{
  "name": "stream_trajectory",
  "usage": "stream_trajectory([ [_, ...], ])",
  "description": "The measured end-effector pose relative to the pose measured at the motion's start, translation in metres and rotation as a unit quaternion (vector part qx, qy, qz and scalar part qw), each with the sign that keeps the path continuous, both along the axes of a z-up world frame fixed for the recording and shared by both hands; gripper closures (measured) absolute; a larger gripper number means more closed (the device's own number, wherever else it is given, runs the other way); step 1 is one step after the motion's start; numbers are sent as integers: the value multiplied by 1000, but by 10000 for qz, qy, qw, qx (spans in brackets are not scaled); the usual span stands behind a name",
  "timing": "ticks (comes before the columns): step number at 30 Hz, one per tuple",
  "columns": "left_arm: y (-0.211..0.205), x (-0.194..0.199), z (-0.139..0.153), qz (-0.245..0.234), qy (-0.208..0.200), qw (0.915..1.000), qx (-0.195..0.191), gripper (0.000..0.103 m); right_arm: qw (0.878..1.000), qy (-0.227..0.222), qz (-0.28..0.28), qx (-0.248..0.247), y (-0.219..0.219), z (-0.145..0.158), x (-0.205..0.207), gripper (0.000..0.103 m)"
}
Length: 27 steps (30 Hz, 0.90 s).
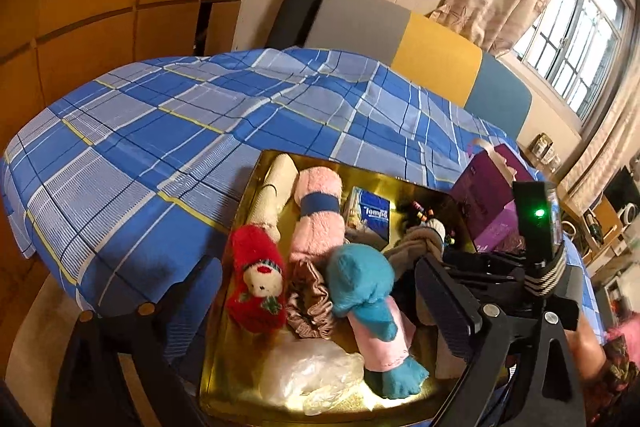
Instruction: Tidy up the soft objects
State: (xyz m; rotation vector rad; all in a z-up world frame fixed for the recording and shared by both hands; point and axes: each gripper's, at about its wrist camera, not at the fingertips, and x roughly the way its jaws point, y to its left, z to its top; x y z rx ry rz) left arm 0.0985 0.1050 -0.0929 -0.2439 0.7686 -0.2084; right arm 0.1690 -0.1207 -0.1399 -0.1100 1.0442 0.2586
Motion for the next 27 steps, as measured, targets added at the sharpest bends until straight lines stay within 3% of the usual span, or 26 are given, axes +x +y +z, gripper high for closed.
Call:
stream_trajectory([
  [7,-3,-6,4,73,-123,9997,196,0,9994,-260,31,230,13,18,-18,53],
  [16,-3,-16,5,167,-94,9989,427,0,9972,-723,-46,177,23,44,-38,52],
  [27,-10,-37,17,260,-240,9967,725,0,9916,-1047,-469,590,6,74,-81,51],
])
